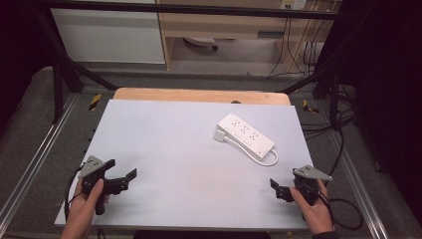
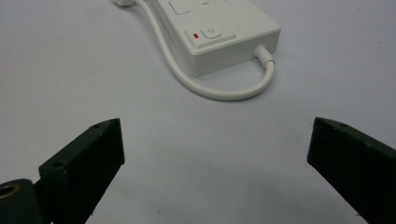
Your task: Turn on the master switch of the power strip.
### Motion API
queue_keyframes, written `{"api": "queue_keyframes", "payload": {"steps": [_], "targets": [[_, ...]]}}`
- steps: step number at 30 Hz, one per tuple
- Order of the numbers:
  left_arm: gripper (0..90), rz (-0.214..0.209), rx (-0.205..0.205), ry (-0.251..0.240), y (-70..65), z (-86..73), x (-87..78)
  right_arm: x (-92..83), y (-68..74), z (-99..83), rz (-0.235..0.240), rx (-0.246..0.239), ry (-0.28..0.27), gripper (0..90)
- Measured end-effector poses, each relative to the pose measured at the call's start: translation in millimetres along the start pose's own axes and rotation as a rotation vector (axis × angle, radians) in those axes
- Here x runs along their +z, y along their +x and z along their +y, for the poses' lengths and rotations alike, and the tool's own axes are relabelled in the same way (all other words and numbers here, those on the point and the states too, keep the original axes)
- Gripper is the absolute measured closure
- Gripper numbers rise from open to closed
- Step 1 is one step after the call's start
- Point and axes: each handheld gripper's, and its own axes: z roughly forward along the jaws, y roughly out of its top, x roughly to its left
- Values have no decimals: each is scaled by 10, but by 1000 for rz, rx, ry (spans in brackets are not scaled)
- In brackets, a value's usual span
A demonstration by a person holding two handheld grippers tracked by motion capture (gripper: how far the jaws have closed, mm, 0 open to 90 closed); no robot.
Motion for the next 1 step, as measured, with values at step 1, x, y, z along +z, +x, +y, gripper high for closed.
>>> {"api": "queue_keyframes", "payload": {"steps": [1], "targets": [[69, -2, 3, -2, -2, 1, 2, 52, 6, 22, 2, 8, 14, 44]]}}
